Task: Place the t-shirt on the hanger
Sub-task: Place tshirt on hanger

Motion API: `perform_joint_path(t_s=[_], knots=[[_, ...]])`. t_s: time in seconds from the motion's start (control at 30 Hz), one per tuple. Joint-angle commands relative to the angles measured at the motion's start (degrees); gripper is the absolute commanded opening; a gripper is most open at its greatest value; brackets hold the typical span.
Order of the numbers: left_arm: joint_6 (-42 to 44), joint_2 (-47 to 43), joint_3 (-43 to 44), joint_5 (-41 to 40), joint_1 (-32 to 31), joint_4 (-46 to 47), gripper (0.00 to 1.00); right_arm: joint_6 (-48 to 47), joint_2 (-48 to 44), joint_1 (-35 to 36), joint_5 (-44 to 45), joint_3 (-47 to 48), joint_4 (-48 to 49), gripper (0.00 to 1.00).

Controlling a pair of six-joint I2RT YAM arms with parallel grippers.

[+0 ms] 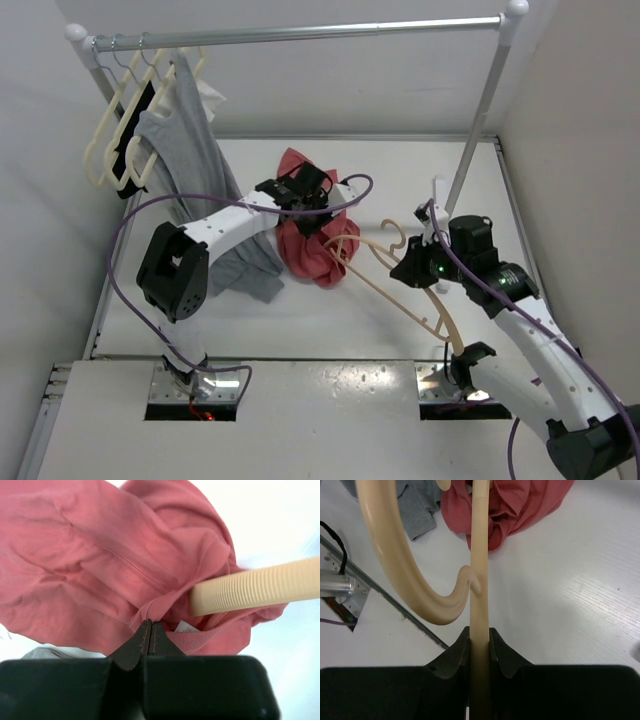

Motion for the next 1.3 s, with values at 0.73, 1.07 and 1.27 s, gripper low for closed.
perform_joint_path(t_s=[0.73, 1.07, 1.27], knots=[[-10.7, -1.6, 12.4, 14.2, 0.7, -3.1, 0.0, 15.9, 20.6, 0.3, 10.6, 1.8, 34.7, 0.0], [-7.7, -2.1, 11.9, 14.2, 0.7, -4.7, 0.0, 34.7, 34.8, 0.3, 13.3, 3.6, 53.2, 0.0], [-3.6, -3.3, 11.3, 15.5, 0.7, -7.0, 0.0, 37.8, 40.3, 0.3, 20.7, 9.8, 56.1, 0.0]])
